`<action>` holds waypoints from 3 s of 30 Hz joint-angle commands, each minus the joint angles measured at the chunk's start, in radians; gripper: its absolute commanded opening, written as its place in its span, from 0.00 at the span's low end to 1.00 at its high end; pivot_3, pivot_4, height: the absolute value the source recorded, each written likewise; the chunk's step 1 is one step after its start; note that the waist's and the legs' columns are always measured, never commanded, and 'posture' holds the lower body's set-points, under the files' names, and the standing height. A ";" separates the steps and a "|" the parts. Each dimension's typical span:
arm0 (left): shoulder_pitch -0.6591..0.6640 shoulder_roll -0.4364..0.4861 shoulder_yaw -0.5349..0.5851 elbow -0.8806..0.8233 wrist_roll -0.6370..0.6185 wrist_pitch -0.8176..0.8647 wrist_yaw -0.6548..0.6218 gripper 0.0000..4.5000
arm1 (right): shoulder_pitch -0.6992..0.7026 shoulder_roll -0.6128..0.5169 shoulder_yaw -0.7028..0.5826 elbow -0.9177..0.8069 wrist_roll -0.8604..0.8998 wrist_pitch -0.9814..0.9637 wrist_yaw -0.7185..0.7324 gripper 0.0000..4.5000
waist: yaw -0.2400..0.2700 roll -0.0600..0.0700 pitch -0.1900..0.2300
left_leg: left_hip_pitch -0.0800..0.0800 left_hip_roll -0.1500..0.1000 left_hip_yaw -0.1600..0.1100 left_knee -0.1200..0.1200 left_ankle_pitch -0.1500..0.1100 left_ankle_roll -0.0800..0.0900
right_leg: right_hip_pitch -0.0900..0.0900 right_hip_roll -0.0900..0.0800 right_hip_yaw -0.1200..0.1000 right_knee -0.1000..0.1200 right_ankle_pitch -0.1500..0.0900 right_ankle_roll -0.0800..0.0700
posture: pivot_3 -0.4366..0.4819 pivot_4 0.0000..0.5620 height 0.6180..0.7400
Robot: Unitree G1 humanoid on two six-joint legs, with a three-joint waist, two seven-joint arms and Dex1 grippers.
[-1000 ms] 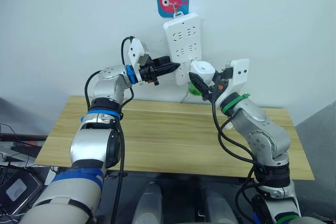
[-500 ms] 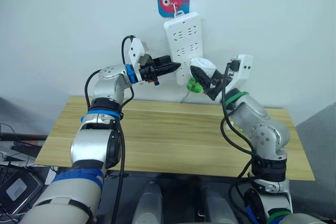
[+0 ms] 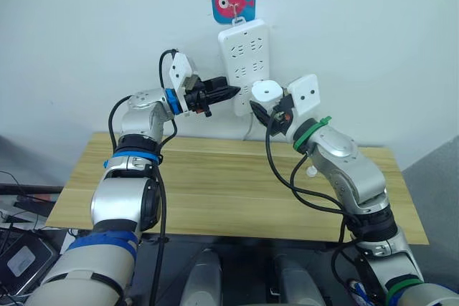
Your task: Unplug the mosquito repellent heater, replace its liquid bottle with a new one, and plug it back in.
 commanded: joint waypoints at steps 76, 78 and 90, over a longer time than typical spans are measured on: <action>0.453 0.341 -0.043 -0.813 -0.126 0.334 -0.035 1.00 | -0.019 0.207 0.025 0.111 0.065 -0.024 0.116 0.01 | 0.006 0.001 -0.005 | 0.003 0.002 0.000 -0.002 0.001 0.002 | 0.001 0.002 0.001 0.001 -0.001 -0.001 | 0.83 0.29 1.00; 0.446 0.345 -0.044 -0.804 -0.126 0.329 -0.034 1.00 | -0.017 0.207 0.024 0.113 0.063 -0.025 0.118 0.01 | 0.008 0.001 -0.005 | 0.003 0.002 0.000 -0.003 0.001 0.002 | 0.001 0.002 0.001 0.001 -0.001 -0.001 | 0.83 0.29 1.00; 0.412 0.346 -0.060 -0.750 -0.117 0.300 -0.049 1.00 | 0.023 0.206 -0.003 0.082 0.064 -0.013 0.106 0.01 | 0.013 0.001 -0.005 | 0.003 0.002 0.000 -0.003 0.001 0.002 | 0.001 0.002 0.001 0.001 -0.001 -0.002 | 0.81 0.26 1.00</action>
